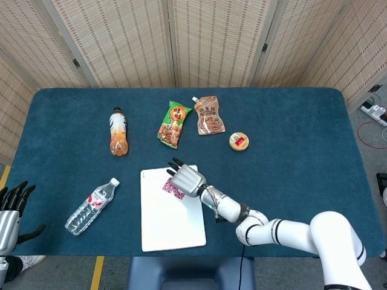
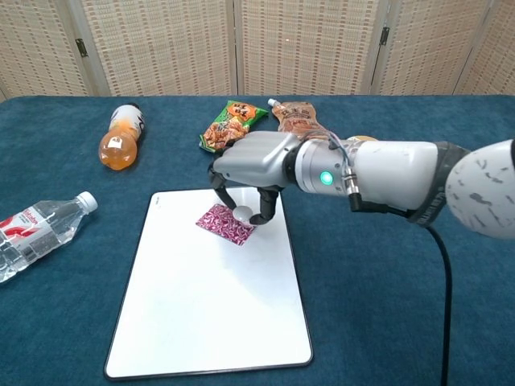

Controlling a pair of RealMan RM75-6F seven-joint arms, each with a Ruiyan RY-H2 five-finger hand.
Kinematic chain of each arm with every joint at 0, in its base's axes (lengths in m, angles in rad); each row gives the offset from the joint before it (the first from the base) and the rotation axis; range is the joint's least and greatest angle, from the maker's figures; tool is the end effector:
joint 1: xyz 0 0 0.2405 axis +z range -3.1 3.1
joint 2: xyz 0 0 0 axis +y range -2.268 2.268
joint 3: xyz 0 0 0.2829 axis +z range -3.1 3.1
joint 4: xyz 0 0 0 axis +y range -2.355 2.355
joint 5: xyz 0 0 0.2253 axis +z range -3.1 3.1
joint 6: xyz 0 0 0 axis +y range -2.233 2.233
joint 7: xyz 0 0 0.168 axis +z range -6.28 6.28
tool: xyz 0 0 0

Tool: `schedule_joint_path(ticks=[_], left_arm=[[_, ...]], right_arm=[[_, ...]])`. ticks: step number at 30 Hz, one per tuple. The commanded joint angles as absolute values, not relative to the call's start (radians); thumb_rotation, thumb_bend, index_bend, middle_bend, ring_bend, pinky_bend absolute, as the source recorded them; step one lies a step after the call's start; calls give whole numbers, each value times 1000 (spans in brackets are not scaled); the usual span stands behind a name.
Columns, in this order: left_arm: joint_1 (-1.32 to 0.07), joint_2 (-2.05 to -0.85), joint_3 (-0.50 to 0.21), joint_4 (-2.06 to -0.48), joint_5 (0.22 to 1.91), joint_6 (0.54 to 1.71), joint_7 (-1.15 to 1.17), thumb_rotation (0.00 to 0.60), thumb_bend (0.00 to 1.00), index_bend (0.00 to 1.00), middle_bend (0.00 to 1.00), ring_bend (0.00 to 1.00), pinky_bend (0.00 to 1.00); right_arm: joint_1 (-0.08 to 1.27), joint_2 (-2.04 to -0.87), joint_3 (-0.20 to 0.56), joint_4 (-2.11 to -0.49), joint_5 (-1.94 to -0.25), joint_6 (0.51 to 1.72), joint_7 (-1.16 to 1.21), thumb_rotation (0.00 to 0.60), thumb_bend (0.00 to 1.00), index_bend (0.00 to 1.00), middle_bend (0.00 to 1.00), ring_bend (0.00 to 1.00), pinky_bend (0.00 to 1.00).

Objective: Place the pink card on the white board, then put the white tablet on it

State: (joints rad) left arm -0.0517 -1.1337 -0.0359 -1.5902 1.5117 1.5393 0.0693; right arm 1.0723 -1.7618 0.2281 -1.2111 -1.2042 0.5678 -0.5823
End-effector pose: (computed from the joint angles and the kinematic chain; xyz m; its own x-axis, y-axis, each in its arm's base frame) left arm -0.3467 0.1940 0.1591 0.4656 -0.0245 0.8847 0.8850 0.0128 -0.4654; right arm -0.0419 -0.4059 -0.1423 0.8081 -0.1010 0.5803 -0.4303 -0.7740 0.4645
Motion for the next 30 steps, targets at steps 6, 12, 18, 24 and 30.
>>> schedule_joint_path(ticks=[6,12,18,24,30], left_arm=[[-51,-1134,-35,-1582,1508,1534,60,600,179,141,79,136,0],[-54,-1137,-36,-1580,1511,1532,57,600,175,140,79,136,0],[-60,-1137,-40,-1581,1517,1532,55,600,175,141,79,136,0],[-76,-1138,-51,-1585,1517,1520,60,600,175,140,79,136,0],[-105,-1152,-64,-1595,1516,1493,86,600,175,141,79,136,0]], right_arm=[[1124,-1801,217,-1150,-1141,553,-599,600,362,370,166,32,0],[1119,-1783,200,-1178,-1141,582,-566,600,362,185,160,33,0],[1057,-1674,177,-1299,-1157,688,-553,600,362,141,159,47,0],[898,-1462,115,-1537,-1144,892,-588,600,363,141,142,53,0],[716,-1290,36,-1718,-1208,1136,-590,600,362,141,130,59,0]])
